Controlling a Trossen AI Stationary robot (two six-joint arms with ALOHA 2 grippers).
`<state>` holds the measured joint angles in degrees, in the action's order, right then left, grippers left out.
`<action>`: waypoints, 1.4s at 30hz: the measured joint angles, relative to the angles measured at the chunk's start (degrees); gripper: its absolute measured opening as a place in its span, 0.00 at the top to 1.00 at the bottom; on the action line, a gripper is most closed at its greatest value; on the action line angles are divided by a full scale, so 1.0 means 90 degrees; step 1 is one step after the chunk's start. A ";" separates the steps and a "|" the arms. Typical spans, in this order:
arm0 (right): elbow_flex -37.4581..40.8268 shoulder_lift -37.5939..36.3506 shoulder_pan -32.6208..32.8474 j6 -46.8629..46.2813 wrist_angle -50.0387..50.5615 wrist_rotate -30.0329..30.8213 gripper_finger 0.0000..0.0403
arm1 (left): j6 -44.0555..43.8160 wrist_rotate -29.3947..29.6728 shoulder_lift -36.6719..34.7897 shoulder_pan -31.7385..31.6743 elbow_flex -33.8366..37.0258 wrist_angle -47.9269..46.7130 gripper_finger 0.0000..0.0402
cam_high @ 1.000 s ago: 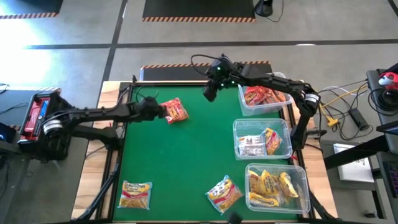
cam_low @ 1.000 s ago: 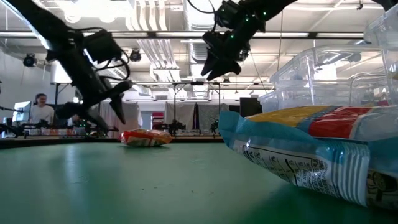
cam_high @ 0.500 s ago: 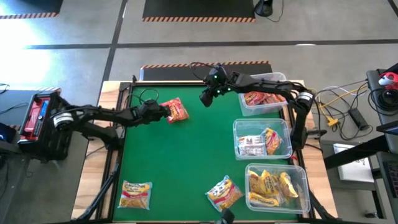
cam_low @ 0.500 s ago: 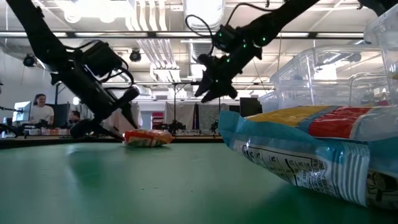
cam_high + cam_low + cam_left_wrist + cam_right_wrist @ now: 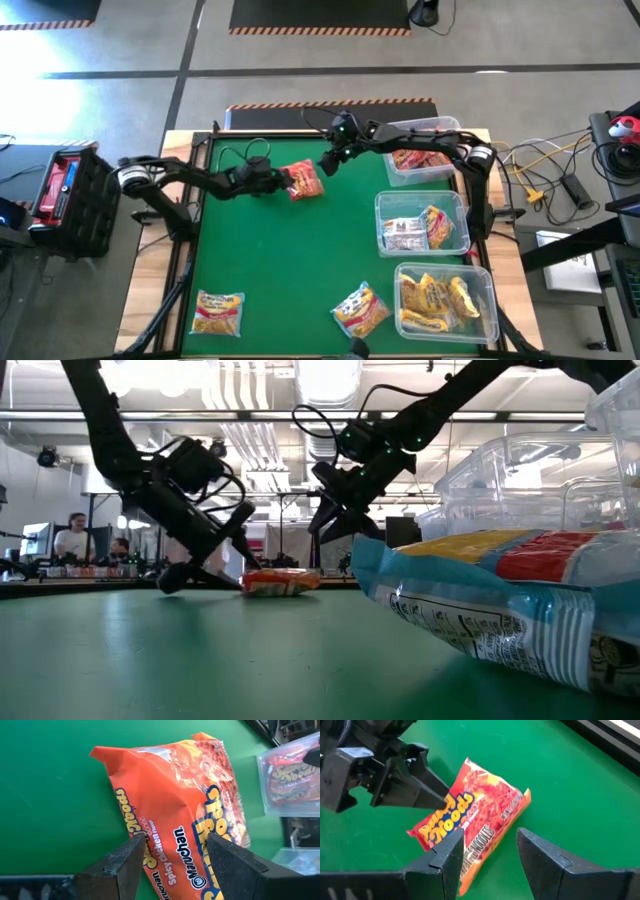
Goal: Sort Maruchan noodles
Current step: Put the red noodle pack into the top transparent bin
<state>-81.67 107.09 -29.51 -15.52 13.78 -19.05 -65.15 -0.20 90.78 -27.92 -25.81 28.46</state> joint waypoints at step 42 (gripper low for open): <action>0.1273 -0.0002 0.0213 -0.0700 -0.1568 0.0176 0.58 | -0.0207 0.0734 0.0336 -0.0003 0.0325 0.0771 0.51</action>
<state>-70.22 107.07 -27.59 -21.82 -0.33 -17.46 -67.02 6.41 93.81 -27.95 -22.88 35.40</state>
